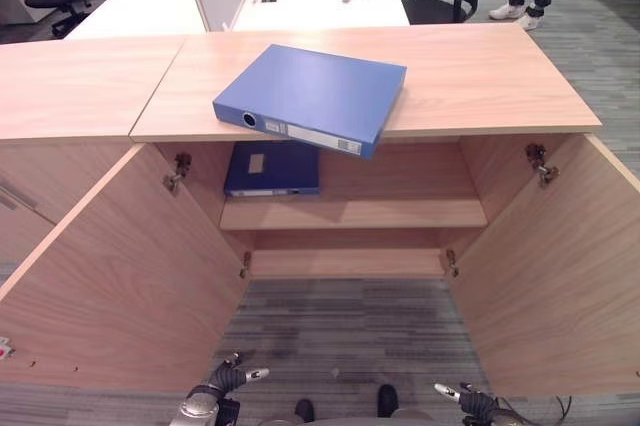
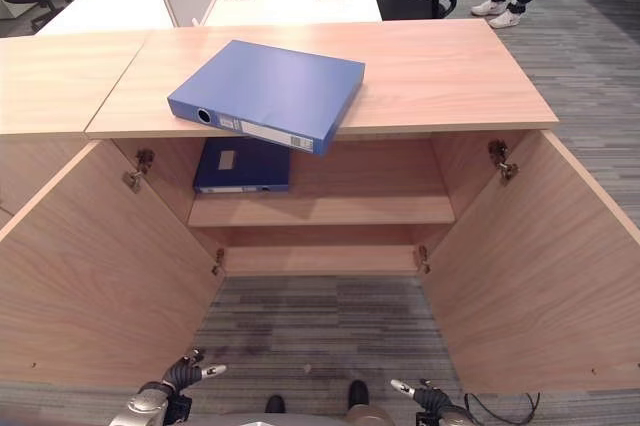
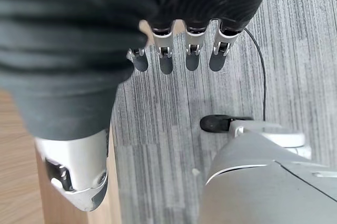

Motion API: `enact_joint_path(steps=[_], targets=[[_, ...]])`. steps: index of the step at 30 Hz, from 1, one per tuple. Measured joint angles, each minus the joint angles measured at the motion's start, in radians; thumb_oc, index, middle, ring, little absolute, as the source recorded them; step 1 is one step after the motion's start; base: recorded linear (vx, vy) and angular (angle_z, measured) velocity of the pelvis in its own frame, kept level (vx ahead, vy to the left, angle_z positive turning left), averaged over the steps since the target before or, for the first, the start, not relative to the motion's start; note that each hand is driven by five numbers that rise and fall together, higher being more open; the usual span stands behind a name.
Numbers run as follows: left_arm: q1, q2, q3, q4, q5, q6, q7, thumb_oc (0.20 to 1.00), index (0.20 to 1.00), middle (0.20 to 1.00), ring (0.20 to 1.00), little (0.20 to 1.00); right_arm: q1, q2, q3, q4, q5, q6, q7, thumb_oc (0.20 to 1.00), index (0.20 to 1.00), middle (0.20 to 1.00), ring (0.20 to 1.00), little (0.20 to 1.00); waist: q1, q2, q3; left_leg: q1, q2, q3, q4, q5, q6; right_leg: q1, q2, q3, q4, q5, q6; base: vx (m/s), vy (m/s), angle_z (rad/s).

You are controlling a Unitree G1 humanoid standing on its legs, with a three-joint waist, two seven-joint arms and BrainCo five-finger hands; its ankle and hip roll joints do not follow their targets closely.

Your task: Put the empty folder in the office cabinet

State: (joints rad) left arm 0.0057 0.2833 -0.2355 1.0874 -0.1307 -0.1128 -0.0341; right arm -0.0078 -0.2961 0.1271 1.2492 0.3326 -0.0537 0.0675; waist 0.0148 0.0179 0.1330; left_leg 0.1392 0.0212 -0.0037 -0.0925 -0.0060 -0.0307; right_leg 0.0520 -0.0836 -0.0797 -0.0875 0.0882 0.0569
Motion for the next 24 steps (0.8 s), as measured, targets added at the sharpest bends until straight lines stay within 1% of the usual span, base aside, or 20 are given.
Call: enact_joint_path(steps=[3,5,6,7,8,9,10,11,12,13,14,15,16,18,20,22,24], targets=[[-0.002,0.001,0.000,-0.001,0.000,0.000,-0.003,1.000,1.000,1.000,1.000,1.000,-0.012,0.000,0.002,0.002,-0.001,0.000,0.000,1.000,1.000,1.000,1.000,1.000,0.007,-0.004,0.002,-0.013,0.001,0.026,-0.006,0.001,0.006,-0.045,0.001,0.013,0.041,0.003,0.009,-0.06,0.056,-0.21],[-0.010,0.004,0.001,-0.002,0.000,0.001,-0.004,1.000,1.000,1.000,1.000,1.000,-0.007,0.003,0.012,0.004,-0.001,0.000,0.001,1.000,1.000,1.000,1.000,1.000,0.005,-0.015,0.008,-0.011,-0.008,0.028,-0.006,0.002,0.011,-0.051,-0.002,0.014,0.056,0.005,0.013,-0.06,0.045,-0.12],[-0.018,0.005,0.000,-0.004,0.000,0.000,-0.004,1.000,1.000,1.000,1.000,1.000,-0.017,0.004,0.020,0.007,-0.001,0.002,0.001,1.000,1.000,1.000,1.000,1.000,0.003,-0.019,0.019,-0.010,-0.001,0.033,-0.007,0.006,0.020,-0.073,-0.002,0.009,0.097,-0.001,0.027,-0.03,0.008,-0.09],[-0.020,0.012,0.001,-0.007,0.000,0.000,-0.004,1.000,1.000,1.000,1.000,1.000,-0.016,0.008,0.021,0.007,-0.001,0.001,0.002,1.000,1.000,1.000,1.000,1.000,0.004,-0.028,0.021,-0.010,-0.002,0.040,-0.007,0.009,0.024,-0.075,-0.009,0.007,0.098,-0.017,0.048,-0.02,-0.002,-0.14],[-0.018,0.015,0.001,-0.008,0.000,0.001,-0.004,1.000,1.000,1.000,1.000,1.000,-0.015,0.013,0.021,0.007,-0.001,0.002,0.002,1.000,1.000,1.000,1.000,1.000,0.006,-0.024,0.026,-0.010,0.004,0.047,-0.007,0.012,0.028,-0.073,-0.013,-0.004,0.100,-0.029,0.052,0.04,-0.028,-0.14],[-0.014,0.015,0.002,-0.008,0.000,0.001,-0.004,1.000,1.000,1.000,1.000,1.000,-0.009,0.015,0.021,0.007,-0.001,0.002,0.004,1.000,1.000,1.000,1.000,1.000,0.008,-0.022,0.026,-0.008,0.014,0.050,-0.007,0.011,0.029,-0.072,-0.021,-0.036,0.119,-0.036,0.049,0.04,-0.022,-0.08],[-0.011,0.013,0.001,-0.008,0.000,0.001,-0.004,1.000,1.000,1.000,1.000,1.000,-0.003,0.017,0.021,0.008,-0.001,0.003,0.006,1.000,1.000,1.000,1.000,1.000,0.009,-0.016,0.023,-0.006,0.023,0.047,-0.007,0.010,0.028,-0.069,-0.036,-0.047,0.158,-0.039,0.046,0.06,-0.030,-0.03],[-0.008,0.011,0.001,-0.008,0.000,0.000,-0.004,1.000,1.000,1.000,1.000,1.000,0.001,0.017,0.021,0.008,-0.001,0.004,0.008,1.000,1.000,1.000,1.000,1.000,0.014,-0.014,0.018,-0.006,0.029,0.046,-0.007,0.007,0.023,-0.067,-0.052,-0.046,0.186,-0.052,0.054,0.07,-0.064,-0.06],[-0.003,0.021,0.001,-0.008,0.000,0.001,-0.005,1.000,1.000,1.000,1.000,1.000,0.002,0.024,0.022,0.007,-0.001,0.005,0.009,1.000,1.000,1.000,1.000,1.000,0.023,-0.033,0.006,-0.005,0.025,0.048,-0.007,0.007,0.014,-0.049,-0.081,-0.040,0.165,-0.065,0.070,0.10,-0.086,-0.04],[0.001,0.028,0.001,-0.004,0.000,0.002,-0.005,1.000,1.000,1.000,1.000,1.000,0.003,0.027,0.022,0.007,-0.002,0.006,0.009,1.000,1.000,1.000,1.000,1.000,0.021,-0.047,-0.002,-0.005,0.027,0.044,-0.007,0.012,0.001,-0.025,-0.087,-0.034,0.111,-0.073,0.066,0.09,-0.095,0.00],[0.005,0.025,0.000,-0.002,0.000,0.002,-0.006,1.000,1.000,1.000,1.000,1.000,0.006,0.025,0.023,0.007,-0.002,0.008,0.008,1.000,1.000,1.000,1.000,1.000,0.021,-0.037,-0.008,-0.003,0.035,0.040,-0.007,0.017,-0.008,0.004,-0.071,-0.040,0.071,-0.043,0.059,0.06,-0.072,0.02],[0.009,0.021,-0.001,-0.002,0.000,0.002,-0.007,1.000,1.000,1.000,1.000,1.000,0.010,0.018,0.026,0.007,-0.002,0.011,0.008,1.000,1.000,1.000,1.000,1.000,0.021,-0.025,-0.012,-0.001,0.048,0.041,-0.007,0.020,-0.020,0.018,-0.058,-0.040,0.040,-0.031,0.051,0.04,-0.051,0.01],[0.013,0.014,0.000,-0.002,0.000,0.002,-0.007,1.000,1.000,1.000,1.000,1.000,0.014,0.012,0.028,0.006,-0.002,0.012,0.009,1.000,1.000,1.000,1.000,1.000,0.020,-0.013,-0.020,-0.001,0.055,0.040,-0.006,0.020,-0.022,0.036,-0.047,-0.041,0.007,-0.017,0.047,0.03,-0.050,-0.03],[0.017,0.000,0.001,-0.003,0.000,0.002,-0.006,1.000,1.000,1.000,1.000,1.000,0.019,0.004,0.029,0.005,-0.002,0.013,0.009,1.000,1.000,1.000,1.000,1.000,0.022,-0.002,-0.026,0.001,0.061,0.042,-0.006,0.018,-0.027,0.041,-0.037,-0.039,-0.001,-0.013,0.043,0.02,-0.063,-0.02],[0.019,-0.016,0.000,-0.009,0.000,0.002,-0.008,1.000,1.000,1.000,1.000,1.000,0.020,-0.005,0.029,0.002,-0.009,0.013,0.009,1.000,1.000,1.000,1.000,1.000,0.020,0.016,-0.038,0.003,0.071,0.041,0.002,0.018,-0.035,0.044,-0.027,-0.041,-0.004,-0.014,0.041,0.01,-0.057,-0.01],[0.014,-0.022,0.000,-0.014,0.000,0.001,-0.012,1.000,1.000,1.000,1.000,1.000,0.021,-0.011,0.028,0.001,-0.010,0.013,0.010,1.000,1.000,1.000,1.000,1.000,0.018,0.023,-0.043,0.006,0.074,0.040,0.002,0.019,-0.037,0.048,-0.025,-0.042,-0.007,-0.015,0.041,0.03,-0.067,0.02],[0.015,-0.026,-0.006,-0.020,0.000,0.001,-0.014,1.000,1.000,1.000,1.000,1.000,0.028,-0.015,0.028,0.002,-0.011,0.013,0.010,1.000,1.000,1.000,1.000,1.000,0.019,0.020,-0.046,0.007,0.070,0.040,-0.007,0.019,-0.039,0.050,-0.028,-0.042,-0.007,-0.016,0.043,0.02,-0.059,0.01]])
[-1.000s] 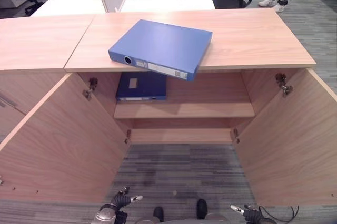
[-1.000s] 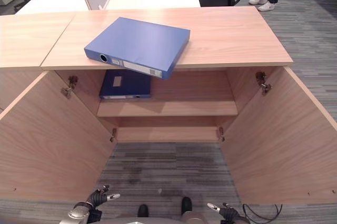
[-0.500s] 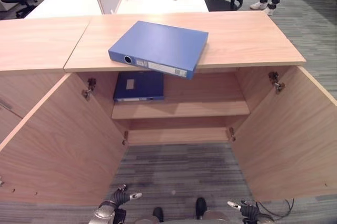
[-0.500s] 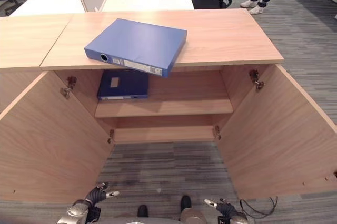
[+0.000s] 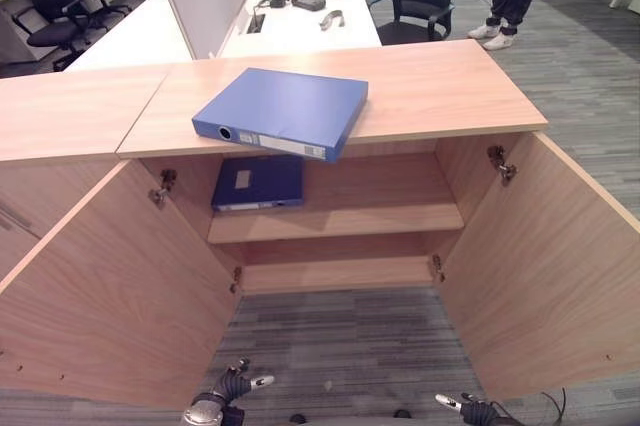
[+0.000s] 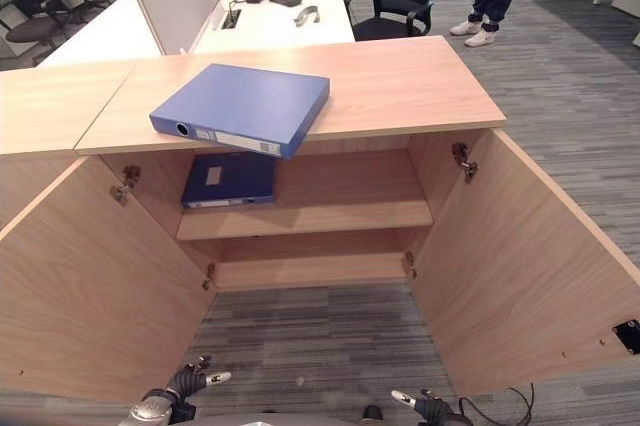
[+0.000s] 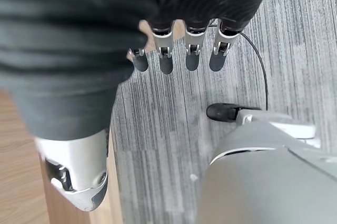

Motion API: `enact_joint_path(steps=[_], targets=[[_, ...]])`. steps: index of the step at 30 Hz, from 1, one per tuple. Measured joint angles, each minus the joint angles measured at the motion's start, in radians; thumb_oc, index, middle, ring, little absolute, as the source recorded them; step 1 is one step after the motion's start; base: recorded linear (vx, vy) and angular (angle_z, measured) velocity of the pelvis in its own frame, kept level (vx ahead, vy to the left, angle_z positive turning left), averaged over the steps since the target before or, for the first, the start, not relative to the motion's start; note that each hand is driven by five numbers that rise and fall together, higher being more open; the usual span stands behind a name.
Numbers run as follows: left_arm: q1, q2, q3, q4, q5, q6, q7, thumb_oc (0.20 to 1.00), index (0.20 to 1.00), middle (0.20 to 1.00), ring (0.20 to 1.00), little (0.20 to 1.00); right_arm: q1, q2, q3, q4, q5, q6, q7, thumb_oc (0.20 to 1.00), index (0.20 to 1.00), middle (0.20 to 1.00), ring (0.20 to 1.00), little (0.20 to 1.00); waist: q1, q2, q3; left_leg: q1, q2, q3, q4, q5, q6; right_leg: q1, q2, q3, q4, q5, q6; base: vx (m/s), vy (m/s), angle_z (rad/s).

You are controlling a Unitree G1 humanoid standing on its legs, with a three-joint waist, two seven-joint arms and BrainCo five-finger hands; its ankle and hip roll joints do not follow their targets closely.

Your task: Put the empty folder in the office cabinet

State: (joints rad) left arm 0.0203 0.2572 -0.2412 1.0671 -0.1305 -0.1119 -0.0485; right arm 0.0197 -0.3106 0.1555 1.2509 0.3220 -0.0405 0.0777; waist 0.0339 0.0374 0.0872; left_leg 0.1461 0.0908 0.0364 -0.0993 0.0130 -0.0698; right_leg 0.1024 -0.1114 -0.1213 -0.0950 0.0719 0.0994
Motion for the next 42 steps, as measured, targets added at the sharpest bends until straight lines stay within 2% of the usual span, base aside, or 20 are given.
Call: enact_joint_path(steps=[6,10,12,13,15,17,18,21,24,29,33,36,42], targets=[[0.023,0.030,-0.003,-0.127,0.025,0.003,0.016,1.000,1.000,1.000,1.000,1.000,0.023,0.002,0.000,0.000,-0.001,0.003,0.002,1.000,1.000,1.000,1.000,1.000,0.004,-0.022,-0.015,-0.002,0.002,-0.012,0.000,0.000,-0.007,0.004,-0.001,-0.006,0.000,-0.004,-0.002,0.00,-0.048,0.04],[0.059,0.107,0.002,-0.444,0.103,0.009,0.048,1.000,1.000,1.000,1.000,1.000,0.035,0.000,-0.003,-0.027,-0.001,0.003,0.000,1.000,1.000,1.000,1.000,1.000,0.009,-0.021,-0.016,-0.003,0.001,-0.022,0.000,0.006,-0.010,0.006,0.000,-0.016,0.000,0.000,-0.006,-0.02,-0.031,0.07],[0.059,0.136,0.024,-0.542,0.142,-0.006,0.072,1.000,1.000,1.000,1.000,1.000,0.049,0.000,-0.006,-0.043,-0.001,-0.001,-0.002,1.000,1.000,1.000,1.000,1.000,0.013,-0.014,-0.019,-0.001,0.001,-0.031,0.001,0.007,-0.011,0.015,0.000,-0.025,0.000,0.000,-0.006,-0.01,-0.043,0.13],[0.095,0.165,0.054,-0.667,0.201,-0.001,0.083,1.000,1.000,1.000,1.000,1.000,0.061,0.005,-0.015,-0.054,-0.003,-0.003,-0.003,1.000,1.000,1.000,1.000,1.000,0.011,-0.016,-0.018,-0.002,0.002,-0.034,0.000,0.007,-0.013,0.019,0.001,-0.029,0.000,-0.002,-0.006,0.01,-0.035,0.15],[0.099,0.185,0.087,-0.740,0.260,-0.008,0.111,1.000,1.000,1.000,1.000,1.000,0.082,0.006,-0.031,-0.069,-0.023,-0.003,-0.004,1.000,1.000,1.000,1.000,1.000,0.023,-0.010,-0.017,-0.003,0.002,-0.041,0.000,0.007,-0.013,0.020,0.001,-0.034,0.000,-0.007,-0.002,0.02,-0.037,0.09],[0.105,0.260,0.093,-0.840,0.399,-0.013,0.155,1.000,1.000,1.000,1.000,1.000,0.092,0.009,-0.031,-0.070,-0.033,-0.004,-0.005,1.000,1.000,1.000,1.000,1.000,0.032,-0.013,-0.015,-0.002,0.002,-0.043,0.000,0.007,-0.013,0.019,0.002,-0.036,0.000,-0.007,-0.002,0.00,0.000,0.00],[0.105,0.260,0.093,-0.840,0.399,-0.013,0.155,1.000,1.000,1.000,1.000,1.000,0.092,0.009,-0.031,-0.070,-0.033,-0.004,-0.005,1.000,1.000,1.000,1.000,1.000,0.032,-0.013,-0.015,-0.002,0.002,-0.043,0.000,0.007,-0.013,0.019,0.002,-0.036,0.000,-0.007,-0.002,0.00,0.000,0.00],[0.090,0.360,0.174,-0.948,0.640,-0.019,0.279,1.000,1.000,1.000,1.000,1.000,0.100,0.016,-0.007,-0.072,-0.040,-0.017,-0.012,1.000,1.000,1.000,1.000,1.000,0.034,-0.019,-0.017,-0.001,0.001,-0.043,0.000,0.007,-0.013,0.022,0.000,-0.036,0.000,-0.004,-0.006,0.01,-0.010,0.00],[0.069,0.413,0.194,-0.990,0.767,-0.018,0.322,1.000,1.000,1.000,1.000,1.000,0.111,0.028,0.008,-0.071,-0.040,-0.023,-0.011,1.000,1.000,1.000,1.000,1.000,0.032,-0.029,-0.023,0.001,0.001,-0.041,0.000,0.008,-0.013,0.020,0.001,-0.034,0.000,-0.004,-0.005,0.01,-0.011,-0.01],[-0.021,0.458,0.200,-1.035,0.888,-0.028,0.395,1.000,1.000,1.000,1.000,1.000,0.123,0.040,0.041,-0.068,-0.039,-0.024,-0.008,1.000,1.000,1.000,1.000,1.000,0.028,-0.041,-0.033,0.002,0.001,-0.035,0.000,0.008,-0.013,0.018,0.001,-0.028,0.000,-0.003,-0.004,0.01,-0.012,-0.02],[-0.195,0.536,0.110,-1.019,0.946,-0.018,0.435,1.000,1.000,1.000,1.000,1.000,0.115,0.040,0.062,-0.065,-0.040,-0.025,-0.008,1.000,1.000,1.000,1.000,1.000,0.006,-0.043,-0.035,0.003,0.001,-0.030,0.000,0.008,-0.014,0.018,0.002,-0.023,0.000,-0.002,-0.002,0.01,-0.020,-0.05],[-0.367,0.607,-0.014,-0.985,0.993,-0.017,0.461,1.000,1.000,1.000,1.000,1.000,0.115,0.036,0.079,-0.063,-0.040,-0.037,-0.009,1.000,1.000,1.000,1.000,1.000,-0.018,-0.035,-0.041,0.010,0.001,-0.015,0.000,0.008,-0.014,0.014,0.002,-0.006,0.000,0.001,0.000,0.03,-0.007,-0.13],[-0.485,0.606,-0.160,-0.882,1.023,-0.004,0.463,1.000,1.000,1.000,1.000,1.000,0.094,0.030,0.080,-0.063,-0.052,-0.038,-0.011,1.000,1.000,1.000,1.000,1.000,-0.058,-0.013,-0.047,0.013,0.001,0.000,0.000,0.008,-0.014,0.010,0.004,0.005,0.000,0.005,-0.004,0.01,0.000,-0.07]])
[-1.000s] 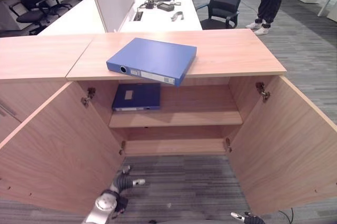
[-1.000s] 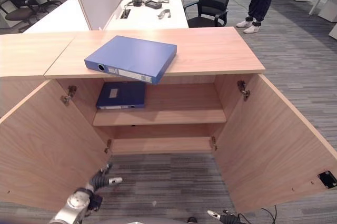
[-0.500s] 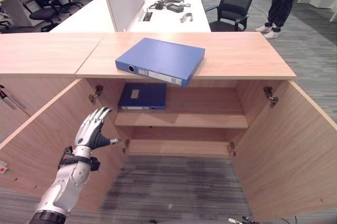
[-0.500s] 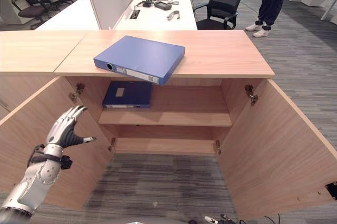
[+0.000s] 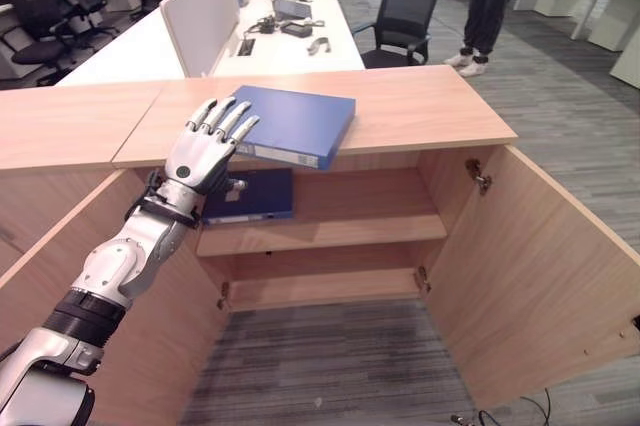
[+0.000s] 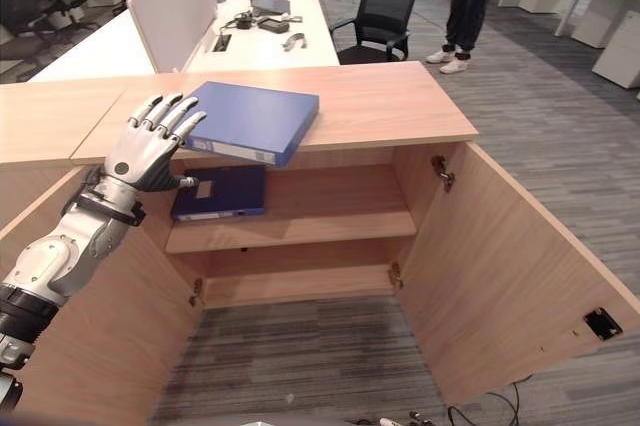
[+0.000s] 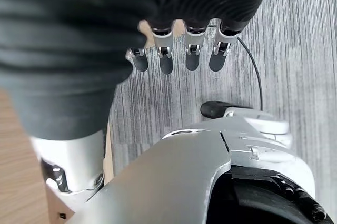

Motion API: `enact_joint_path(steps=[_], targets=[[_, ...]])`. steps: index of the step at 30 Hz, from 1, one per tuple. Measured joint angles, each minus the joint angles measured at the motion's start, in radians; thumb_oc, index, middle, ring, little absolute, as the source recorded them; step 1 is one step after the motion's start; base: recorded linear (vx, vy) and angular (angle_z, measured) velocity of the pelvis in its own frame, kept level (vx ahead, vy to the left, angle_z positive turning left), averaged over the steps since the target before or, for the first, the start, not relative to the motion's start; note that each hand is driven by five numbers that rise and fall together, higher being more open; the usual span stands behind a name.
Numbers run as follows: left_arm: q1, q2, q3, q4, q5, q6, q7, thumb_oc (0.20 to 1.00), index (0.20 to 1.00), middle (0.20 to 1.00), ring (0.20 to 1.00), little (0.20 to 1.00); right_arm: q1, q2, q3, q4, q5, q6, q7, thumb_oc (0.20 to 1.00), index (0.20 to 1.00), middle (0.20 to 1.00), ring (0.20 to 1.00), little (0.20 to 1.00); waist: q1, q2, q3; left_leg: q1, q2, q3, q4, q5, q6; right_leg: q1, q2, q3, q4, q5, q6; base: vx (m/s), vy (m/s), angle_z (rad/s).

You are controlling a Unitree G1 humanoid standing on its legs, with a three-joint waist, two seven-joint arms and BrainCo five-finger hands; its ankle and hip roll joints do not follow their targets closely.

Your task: Put the empty folder in the office cabinet

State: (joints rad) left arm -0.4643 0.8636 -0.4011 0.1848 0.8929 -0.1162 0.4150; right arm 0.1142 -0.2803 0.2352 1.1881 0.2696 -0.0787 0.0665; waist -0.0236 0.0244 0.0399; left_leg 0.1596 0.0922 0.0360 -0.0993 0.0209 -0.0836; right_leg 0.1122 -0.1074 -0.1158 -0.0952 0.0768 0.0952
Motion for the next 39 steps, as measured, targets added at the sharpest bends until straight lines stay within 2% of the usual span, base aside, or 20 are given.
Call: enact_joint_path(steps=[3,10,20,32,39], targets=[[-0.071,-0.002,-0.102,0.083,0.004,0.007,0.002,1.000,1.000,1.000,1.000,1.000,-0.002,-0.010,0.001,0.001,-0.016,-0.001,-0.001,1.000,1.000,1.000,1.000,1.000,-0.005,0.003,0.000,0.000,0.000,0.009,0.000,0.000,0.000,-0.007,0.000,0.010,0.000,0.002,0.001,0.01,0.005,-0.09],[-0.190,-0.007,-0.236,0.251,0.036,0.042,-0.005,1.000,1.000,1.000,1.000,1.000,-0.013,-0.018,0.001,0.001,-0.016,-0.003,-0.003,1.000,1.000,1.000,1.000,1.000,-0.049,0.002,0.000,-0.001,0.000,0.032,0.000,0.000,0.000,-0.021,0.001,0.033,0.001,0.011,-0.002,0.04,0.015,-0.10],[-0.209,-0.030,-0.234,0.373,0.021,0.074,-0.007,1.000,1.000,1.000,1.000,1.000,-0.006,-0.039,-0.002,0.002,-0.016,-0.003,-0.009,1.000,1.000,1.000,1.000,1.000,-0.070,-0.008,0.000,0.005,0.000,0.066,-0.001,-0.001,0.000,-0.035,0.004,0.068,0.001,0.020,0.005,0.01,0.019,-0.11],[-0.210,-0.019,-0.221,0.447,-0.085,0.108,0.008,1.000,1.000,1.000,1.000,1.000,0.000,-0.037,-0.004,0.003,-0.016,0.002,-0.015,1.000,1.000,1.000,1.000,1.000,-0.078,-0.068,-0.003,0.003,-0.001,0.104,-0.001,-0.003,0.002,-0.056,0.006,0.102,0.001,0.032,0.003,0.01,0.022,-0.09],[-0.210,-0.019,-0.180,0.483,-0.140,0.115,0.013,1.000,1.000,1.000,1.000,1.000,-0.001,-0.034,-0.004,0.002,-0.016,0.002,-0.017,1.000,1.000,1.000,1.000,1.000,-0.079,-0.075,-0.001,0.005,0.001,0.112,-0.001,-0.005,0.000,-0.058,0.011,0.107,0.005,0.035,0.000,0.01,0.016,-0.03]])
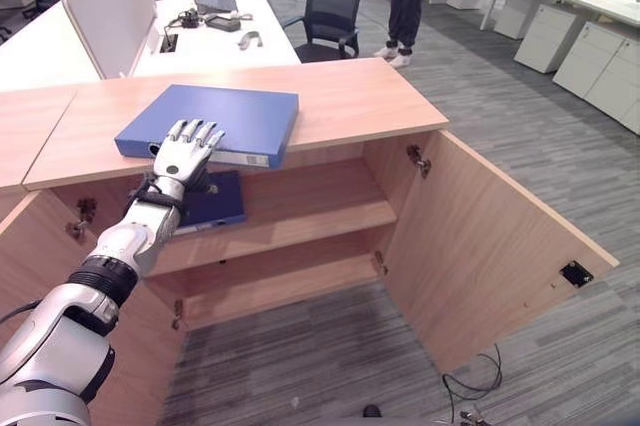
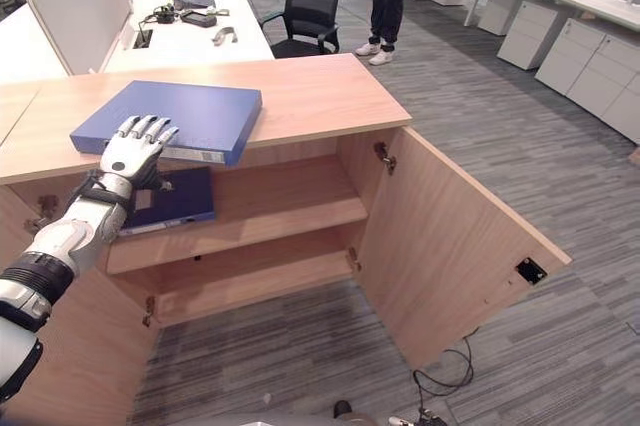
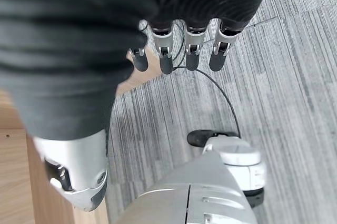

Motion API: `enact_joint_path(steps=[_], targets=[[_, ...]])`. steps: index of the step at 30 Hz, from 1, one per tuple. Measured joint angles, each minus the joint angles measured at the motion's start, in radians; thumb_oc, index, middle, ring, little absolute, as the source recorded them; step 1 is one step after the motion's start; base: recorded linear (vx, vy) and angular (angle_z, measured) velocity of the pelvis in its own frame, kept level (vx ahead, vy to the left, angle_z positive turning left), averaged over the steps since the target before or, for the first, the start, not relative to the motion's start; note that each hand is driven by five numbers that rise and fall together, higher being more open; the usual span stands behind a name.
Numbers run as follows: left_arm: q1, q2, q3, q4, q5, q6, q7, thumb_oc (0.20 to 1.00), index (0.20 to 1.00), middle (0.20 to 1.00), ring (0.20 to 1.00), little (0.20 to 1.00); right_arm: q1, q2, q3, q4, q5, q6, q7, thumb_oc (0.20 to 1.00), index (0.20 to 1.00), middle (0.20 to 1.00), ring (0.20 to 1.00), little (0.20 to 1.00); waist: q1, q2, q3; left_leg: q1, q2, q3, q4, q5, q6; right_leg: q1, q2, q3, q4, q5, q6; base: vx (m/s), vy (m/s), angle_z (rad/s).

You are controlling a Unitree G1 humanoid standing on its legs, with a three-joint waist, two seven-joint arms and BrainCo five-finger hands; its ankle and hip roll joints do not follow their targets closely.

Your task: Put the empty folder in the office cabinet

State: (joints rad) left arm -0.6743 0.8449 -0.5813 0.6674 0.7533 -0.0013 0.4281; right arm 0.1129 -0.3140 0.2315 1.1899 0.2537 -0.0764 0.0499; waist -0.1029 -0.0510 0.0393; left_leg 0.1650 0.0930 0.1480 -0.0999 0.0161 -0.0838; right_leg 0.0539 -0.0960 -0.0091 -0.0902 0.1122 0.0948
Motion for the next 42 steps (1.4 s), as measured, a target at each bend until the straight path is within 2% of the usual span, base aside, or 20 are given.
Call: enact_joint_path(steps=[11,24,30,35,42], targets=[[-0.067,0.016,0.001,0.009,-0.041,0.004,0.022,1.000,1.000,1.000,1.000,1.000,-0.001,0.001,0.002,-0.001,0.000,0.000,-0.005,1.000,1.000,1.000,1.000,1.000,-0.003,-0.017,0.011,0.004,-0.001,0.014,0.000,-0.003,0.000,-0.005,0.001,0.016,-0.002,0.000,0.000,0.02,0.025,-0.04],[-0.107,0.026,-0.012,0.013,-0.041,0.001,0.024,1.000,1.000,1.000,1.000,1.000,-0.009,0.001,0.002,-0.001,0.000,0.000,-0.005,1.000,1.000,1.000,1.000,1.000,-0.026,0.018,0.003,0.023,-0.001,0.038,0.000,-0.014,0.001,0.002,0.003,0.037,0.001,0.001,-0.001,0.02,0.021,-0.05],[-0.128,0.023,-0.019,0.098,-0.069,-0.002,0.023,1.000,1.000,1.000,1.000,1.000,-0.008,-0.002,0.002,-0.001,0.000,0.000,-0.006,1.000,1.000,1.000,1.000,1.000,-0.029,0.028,-0.003,0.022,-0.001,0.044,0.000,-0.015,0.001,-0.004,0.005,0.049,0.001,0.002,0.001,0.01,0.014,-0.03],[-0.129,0.023,-0.019,0.117,-0.079,0.000,0.023,1.000,1.000,1.000,1.000,1.000,-0.007,-0.002,0.002,-0.001,0.000,0.001,-0.006,1.000,1.000,1.000,1.000,1.000,-0.028,0.023,-0.006,0.016,-0.001,0.055,0.000,-0.015,0.001,-0.018,0.006,0.055,0.001,0.005,0.002,0.01,0.017,-0.06],[-0.129,0.021,-0.019,0.117,-0.081,-0.002,0.023,1.000,1.000,1.000,1.000,1.000,-0.006,0.000,0.002,-0.001,0.001,0.001,-0.006,1.000,1.000,1.000,1.000,1.000,-0.029,0.000,-0.014,0.007,-0.002,0.066,0.000,-0.017,0.001,-0.031,0.006,0.063,0.002,0.009,0.003,0.00,0.011,-0.04]])
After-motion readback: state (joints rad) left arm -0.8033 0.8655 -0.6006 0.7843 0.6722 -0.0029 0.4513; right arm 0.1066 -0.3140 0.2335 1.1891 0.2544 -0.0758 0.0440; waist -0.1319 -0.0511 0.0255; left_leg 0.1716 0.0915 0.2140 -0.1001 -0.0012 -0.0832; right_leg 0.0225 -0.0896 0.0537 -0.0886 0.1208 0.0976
